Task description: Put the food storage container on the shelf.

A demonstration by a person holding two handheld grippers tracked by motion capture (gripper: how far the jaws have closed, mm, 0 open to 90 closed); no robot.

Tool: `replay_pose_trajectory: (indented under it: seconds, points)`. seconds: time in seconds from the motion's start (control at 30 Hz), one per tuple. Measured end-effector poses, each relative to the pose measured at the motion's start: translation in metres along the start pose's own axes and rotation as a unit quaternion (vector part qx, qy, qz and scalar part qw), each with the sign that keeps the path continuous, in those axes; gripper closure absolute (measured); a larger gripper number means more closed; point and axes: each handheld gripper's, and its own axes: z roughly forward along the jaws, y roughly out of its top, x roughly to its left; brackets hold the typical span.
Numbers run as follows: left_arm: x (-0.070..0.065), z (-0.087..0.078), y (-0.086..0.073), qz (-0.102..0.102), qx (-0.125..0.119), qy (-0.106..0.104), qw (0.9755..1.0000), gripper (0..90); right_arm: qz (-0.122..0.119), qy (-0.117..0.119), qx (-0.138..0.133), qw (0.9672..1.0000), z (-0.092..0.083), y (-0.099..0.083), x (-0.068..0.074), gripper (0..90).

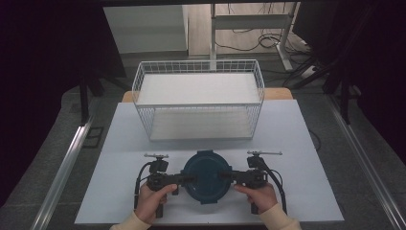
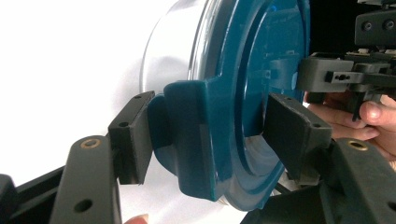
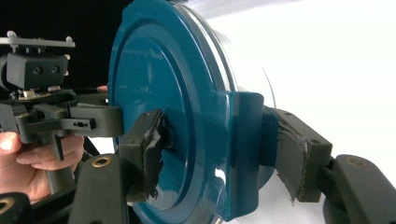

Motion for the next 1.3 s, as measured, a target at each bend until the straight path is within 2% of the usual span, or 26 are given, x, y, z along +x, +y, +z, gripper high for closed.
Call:
replay_pose_trajectory:
  seconds: [0.2, 0.47, 0.93, 1.3]
  points:
    - [-0.002, -0.005, 0.001, 0.006, -0.007, 0.001, 1.0, 36.9, -0.014, 0.0, -0.003, 0.9999, 0.0, 0.0, 0.004, 37.8]
    - [-0.009, -0.012, 0.005, 0.021, -0.019, -0.003, 0.9996, 37.1, -0.05, -0.002, -0.018, 0.9986, -0.007, 0.004, 0.016, 37.8]
    - [-0.023, -0.026, 0.015, 0.054, -0.035, 0.0, 0.9979, 37.0, -0.082, -0.002, -0.038, 0.9959, -0.017, 0.014, 0.033, 37.9]
    - [-0.032, -0.035, 0.024, 0.07, -0.046, -0.002, 0.9965, 36.6, -0.109, -0.002, -0.046, 0.993, -0.025, 0.024, 0.045, 38.3]
